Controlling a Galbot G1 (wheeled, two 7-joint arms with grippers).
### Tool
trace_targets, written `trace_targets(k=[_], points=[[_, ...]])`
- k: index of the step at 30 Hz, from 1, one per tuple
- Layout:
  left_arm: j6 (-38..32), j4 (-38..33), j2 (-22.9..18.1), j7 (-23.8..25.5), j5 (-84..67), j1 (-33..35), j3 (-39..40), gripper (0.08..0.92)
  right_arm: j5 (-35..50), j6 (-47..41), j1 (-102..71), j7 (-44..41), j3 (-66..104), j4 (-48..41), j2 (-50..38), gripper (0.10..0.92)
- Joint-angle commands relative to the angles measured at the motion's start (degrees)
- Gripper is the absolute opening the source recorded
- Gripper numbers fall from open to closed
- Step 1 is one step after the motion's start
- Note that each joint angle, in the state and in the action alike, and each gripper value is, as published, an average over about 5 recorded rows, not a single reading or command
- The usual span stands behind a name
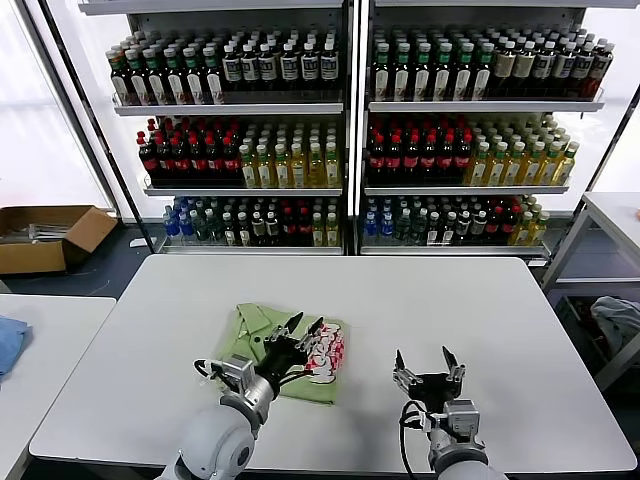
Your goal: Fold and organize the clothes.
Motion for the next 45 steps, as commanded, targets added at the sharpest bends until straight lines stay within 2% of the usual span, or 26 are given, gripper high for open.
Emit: trace_targets(k=[1, 7, 12, 20, 23, 36, 45], points=[[0.7, -2.5, 1.6, -4.2, -1.0, 1.1, -8.4, 0.493, 27.0, -2.4, 10.6, 3.7, -5.1, -5.9, -0.4, 0.823], [3.1, -3.4, 3.6, -7.0, 1.2, 4.0, -15.0, 0.666, 38.3, -2.7, 19.3, 8.6, -10.9, -14.7, 0.3, 0.823], [3.1, -3.8, 3.4, -7.0, 2.4, 5.8, -16.8, 0.794, 39.2, -2.7, 22.9, 10.6, -14.1, -19.4, 2.7, 0.823], [3.1, -3.6, 3.0, -6.7, 3.4, 7.0, -17.4, 0.823, 35.9, -2.6, 23.6, 14.0, -15.6, -22.6, 6.3, 0.823], [3.4, -3.3, 3.1, -6.8, 3.2, 6.8, -17.5, 0.823, 35.0, -2.7, 23.0, 15.0, -15.9, -22.5, 6.2, 0.793], [4.3, -3.4, 2.9, -7.2, 1.6, 6.5, -16.7, 0.823, 32.8, -2.7, 19.1, 15.4, -15.2, -20.4, 5.6, 0.429], [4.2, -3.7, 2.6, -7.3, 1.7, 7.6, -16.8, 0.823, 28.8, -2.6, 18.2, 12.8, -14.4, -19.1, 4.8, 0.170]])
